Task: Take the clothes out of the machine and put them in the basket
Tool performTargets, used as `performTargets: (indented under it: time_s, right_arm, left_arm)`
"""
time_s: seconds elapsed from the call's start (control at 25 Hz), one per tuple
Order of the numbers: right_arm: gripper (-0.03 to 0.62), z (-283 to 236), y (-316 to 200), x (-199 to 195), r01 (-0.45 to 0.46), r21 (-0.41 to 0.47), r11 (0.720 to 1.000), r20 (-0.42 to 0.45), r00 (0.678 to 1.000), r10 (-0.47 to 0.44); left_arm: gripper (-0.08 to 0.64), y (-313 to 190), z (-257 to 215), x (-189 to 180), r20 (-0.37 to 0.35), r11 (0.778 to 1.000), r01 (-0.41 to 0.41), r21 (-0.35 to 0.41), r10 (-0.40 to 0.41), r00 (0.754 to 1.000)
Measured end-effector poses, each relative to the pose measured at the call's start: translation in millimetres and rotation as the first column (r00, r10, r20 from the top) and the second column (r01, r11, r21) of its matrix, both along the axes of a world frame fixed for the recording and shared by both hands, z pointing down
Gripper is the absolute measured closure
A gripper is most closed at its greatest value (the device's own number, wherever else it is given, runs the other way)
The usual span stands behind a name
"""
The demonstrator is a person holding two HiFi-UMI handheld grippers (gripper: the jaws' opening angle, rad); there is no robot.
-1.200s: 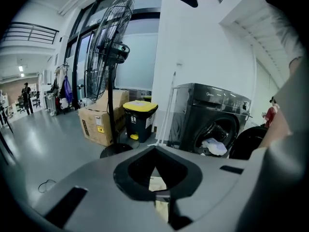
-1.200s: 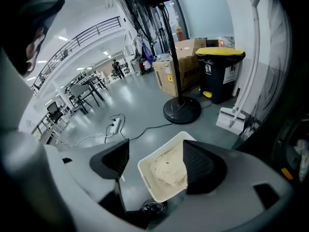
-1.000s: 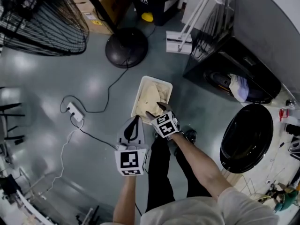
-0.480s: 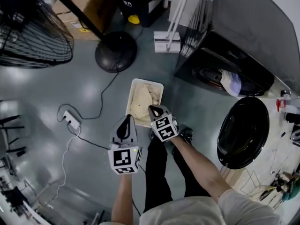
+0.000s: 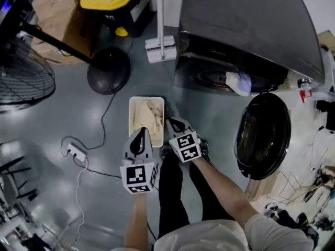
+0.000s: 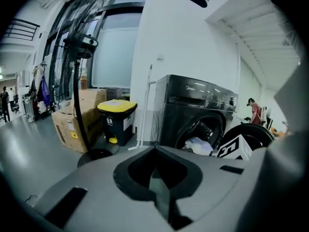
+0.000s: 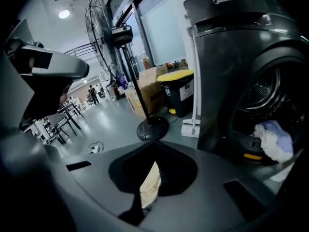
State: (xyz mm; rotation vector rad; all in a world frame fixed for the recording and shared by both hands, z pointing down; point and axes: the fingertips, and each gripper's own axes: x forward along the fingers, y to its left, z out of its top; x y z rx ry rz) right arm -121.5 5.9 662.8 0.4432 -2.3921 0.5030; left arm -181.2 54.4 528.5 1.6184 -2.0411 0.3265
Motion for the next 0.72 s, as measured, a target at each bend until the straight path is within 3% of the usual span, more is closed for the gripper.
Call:
performTargets:
  time_s: [0.32, 0.72]
  right_arm:
    - [0.568, -13, -77, 100, -0.223, 0.044, 0.974, 0.0, 0.975, 0.223]
    - [0.568, -25, -138, 219, -0.468, 0.103, 0.878, -0.005, 0.882, 0.471]
  left_arm:
    - [0.541, -73, 6, 67, -0.009, 0.986, -0.164, 0.003, 0.165, 0.986]
    - [0.541, -138, 10, 152, -0.025, 0.94, -0.341, 0.016, 0.342, 0.94]
